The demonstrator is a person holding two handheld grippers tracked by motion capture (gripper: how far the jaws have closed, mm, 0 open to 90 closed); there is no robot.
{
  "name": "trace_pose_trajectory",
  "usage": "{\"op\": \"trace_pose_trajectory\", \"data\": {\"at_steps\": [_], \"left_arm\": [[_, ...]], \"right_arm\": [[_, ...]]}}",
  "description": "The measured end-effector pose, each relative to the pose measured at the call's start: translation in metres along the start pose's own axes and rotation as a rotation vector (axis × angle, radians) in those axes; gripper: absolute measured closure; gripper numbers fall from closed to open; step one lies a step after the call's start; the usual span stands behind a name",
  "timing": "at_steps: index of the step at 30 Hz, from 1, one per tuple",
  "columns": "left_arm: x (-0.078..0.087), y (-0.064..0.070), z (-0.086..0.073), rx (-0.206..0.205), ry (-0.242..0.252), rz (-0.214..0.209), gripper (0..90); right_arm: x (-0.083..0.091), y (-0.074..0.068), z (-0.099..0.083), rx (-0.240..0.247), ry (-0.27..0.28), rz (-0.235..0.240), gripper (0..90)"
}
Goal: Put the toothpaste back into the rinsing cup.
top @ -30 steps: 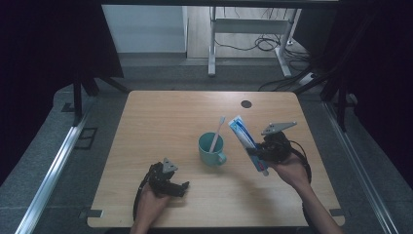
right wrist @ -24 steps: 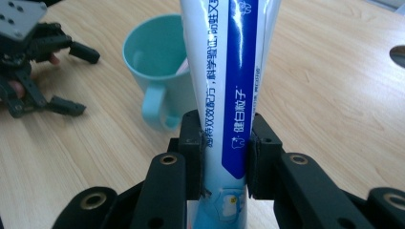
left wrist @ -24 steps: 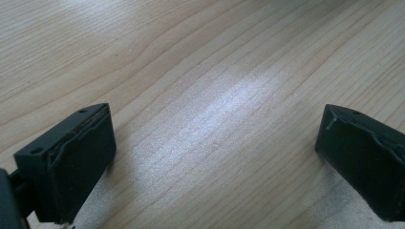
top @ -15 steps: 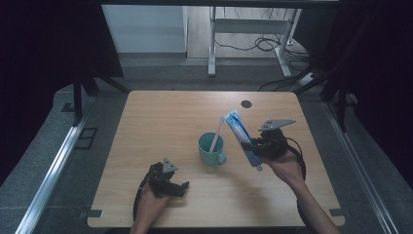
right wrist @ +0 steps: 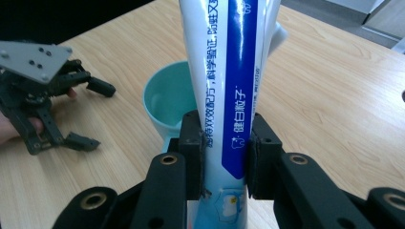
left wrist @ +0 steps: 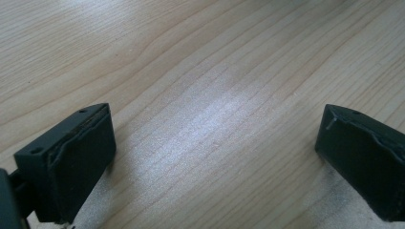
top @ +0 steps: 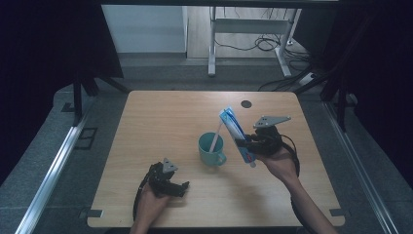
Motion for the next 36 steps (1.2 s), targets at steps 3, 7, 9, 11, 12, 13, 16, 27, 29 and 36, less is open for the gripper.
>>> {"op": "trace_pose_trajectory", "data": {"at_steps": [3, 7, 9, 11, 12, 13, 16, 27, 29, 36], "left_arm": [[0.0, 0.0, 0.0, 0.0, 0.0, 0.0, 0.0], [0.0, 0.0, 0.0, 0.001, 0.0, 0.0, 0.1], [0.0, 0.0, 0.0, 0.001, 0.0, 0.0, 0.1], [0.0, 0.0, 0.0, 0.001, 0.0, 0.0, 0.1], [0.0, 0.0, 0.0, 0.0, 0.0, 0.0, 0.1], [0.0, 0.0, 0.0, 0.001, 0.0, 0.0, 0.1], [0.0, 0.0, 0.0, 0.001, 0.001, 0.0, 0.1], [0.0, 0.0, 0.0, 0.0, 0.001, 0.0, 0.0], [0.0, 0.0, 0.0, 0.001, 0.0, 0.0, 0.0], [0.0, 0.0, 0.0, 0.0, 0.001, 0.0, 0.0]], "right_arm": [[-0.002, -0.002, 0.004, -0.001, 0.014, 0.007, 72.2], [-0.005, -0.005, 0.01, 0.003, 0.026, 0.017, 72.2], [-0.006, -0.007, 0.013, 0.005, 0.035, 0.019, 72.2], [-0.007, -0.008, 0.015, 0.0, 0.042, 0.025, 72.2], [-0.007, -0.008, 0.016, 0.0, 0.047, 0.027, 72.2], [-0.009, -0.009, 0.019, -0.002, 0.052, 0.03, 72.2], [-0.011, -0.01, 0.022, -0.002, 0.058, 0.032, 72.2], [-0.019, -0.013, 0.036, -0.002, 0.09, 0.029, 72.2], [-0.022, -0.014, 0.04, 0.0, 0.098, 0.029, 72.2], [-0.03, -0.017, 0.048, 0.015, 0.114, 0.016, 72.2]]}}
Point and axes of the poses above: each handheld gripper's, and its own axes: x roughly backward along the jaws, z roughly out of its top, y roughly to its right, the point moved 6 cm from there along -x, roughly forward along the jaws, and after that the axes turned 1 degree about -x, right-handed, at the moved point
